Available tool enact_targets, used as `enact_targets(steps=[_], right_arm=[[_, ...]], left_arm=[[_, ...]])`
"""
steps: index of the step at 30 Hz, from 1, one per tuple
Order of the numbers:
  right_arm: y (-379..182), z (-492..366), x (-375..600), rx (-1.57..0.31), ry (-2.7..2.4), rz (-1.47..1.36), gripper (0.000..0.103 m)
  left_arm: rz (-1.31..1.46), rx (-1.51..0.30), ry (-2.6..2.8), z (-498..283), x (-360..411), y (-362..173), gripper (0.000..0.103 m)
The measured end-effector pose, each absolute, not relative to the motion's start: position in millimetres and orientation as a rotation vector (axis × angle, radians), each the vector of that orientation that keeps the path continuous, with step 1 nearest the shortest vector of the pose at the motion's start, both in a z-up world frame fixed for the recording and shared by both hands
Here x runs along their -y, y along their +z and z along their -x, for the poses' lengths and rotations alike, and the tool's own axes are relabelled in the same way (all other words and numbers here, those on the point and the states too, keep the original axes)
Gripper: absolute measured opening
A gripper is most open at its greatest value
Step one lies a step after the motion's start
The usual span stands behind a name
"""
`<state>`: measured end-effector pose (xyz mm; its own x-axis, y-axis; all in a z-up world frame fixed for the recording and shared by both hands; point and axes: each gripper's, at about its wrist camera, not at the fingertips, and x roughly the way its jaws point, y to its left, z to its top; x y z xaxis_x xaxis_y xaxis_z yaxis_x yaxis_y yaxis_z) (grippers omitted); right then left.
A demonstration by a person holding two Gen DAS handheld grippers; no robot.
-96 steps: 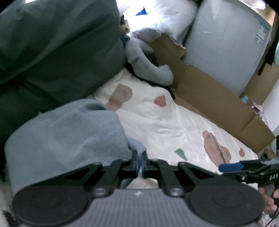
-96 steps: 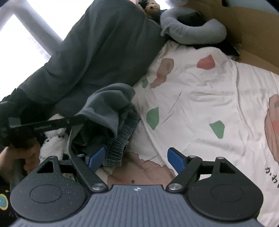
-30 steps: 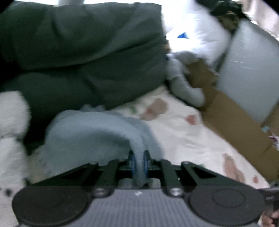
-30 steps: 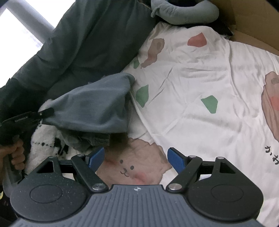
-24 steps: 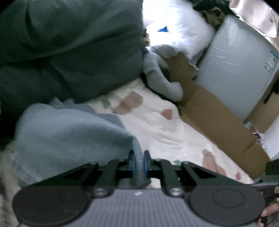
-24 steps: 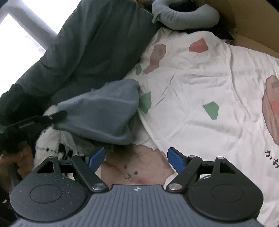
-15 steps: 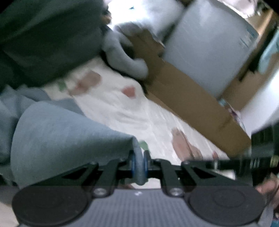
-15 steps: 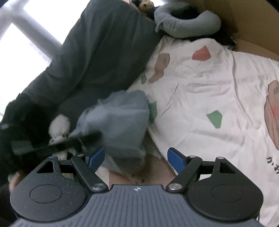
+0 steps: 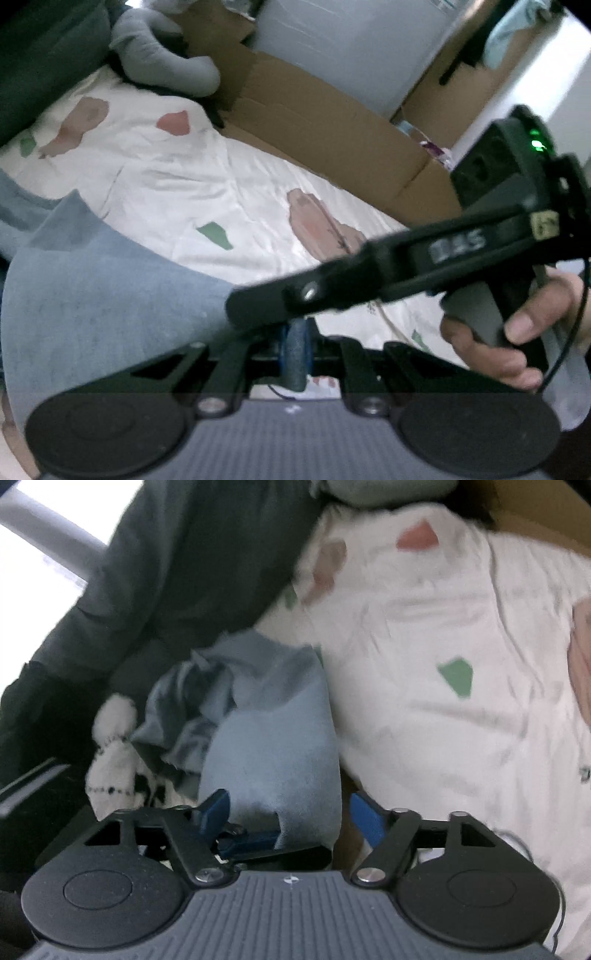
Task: Fold clothes
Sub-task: 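Grasp the pants leg with the right gripper while the left gripper holds the waist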
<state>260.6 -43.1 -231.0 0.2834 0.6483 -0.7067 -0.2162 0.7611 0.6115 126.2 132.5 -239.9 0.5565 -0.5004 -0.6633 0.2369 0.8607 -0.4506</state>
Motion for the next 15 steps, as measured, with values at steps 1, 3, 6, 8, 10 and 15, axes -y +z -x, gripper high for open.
enact_targets(steps=[1,3,6,8,10,15], right_arm=[[-234.2,-259.9,43.7,-1.161,0.6,-0.445,0.065],[-238.8,-261.2,44.1,-1.186,0.594,-0.451,0.052],[-244.5,-263.6,43.7,-1.215,0.59,-0.448,0.037],[-244.4,-263.4,44.0,-1.204,0.599,-0.434,0.028],[-242.9,-263.3,45.5,-1.19,0.582,-0.405,0.014],[-234.9,-272.0,68.4,-1.125,0.507,-0.409,0.011]], left_arm=[[0.326,-0.882,-0.45,-125.5,-132.1,-240.7,0.01],[0.317,-0.886,-0.458,-123.7,-129.8,-241.3,0.01],[0.306,-0.904,-0.467,-123.5,-128.7,-241.5,0.011],[0.311,-0.918,-0.477,-124.7,-130.1,-241.0,0.012],[0.32,-0.924,-0.496,-123.5,-133.2,-238.5,0.017],[0.308,-0.938,-0.472,-117.6,-146.7,-232.0,0.025]])
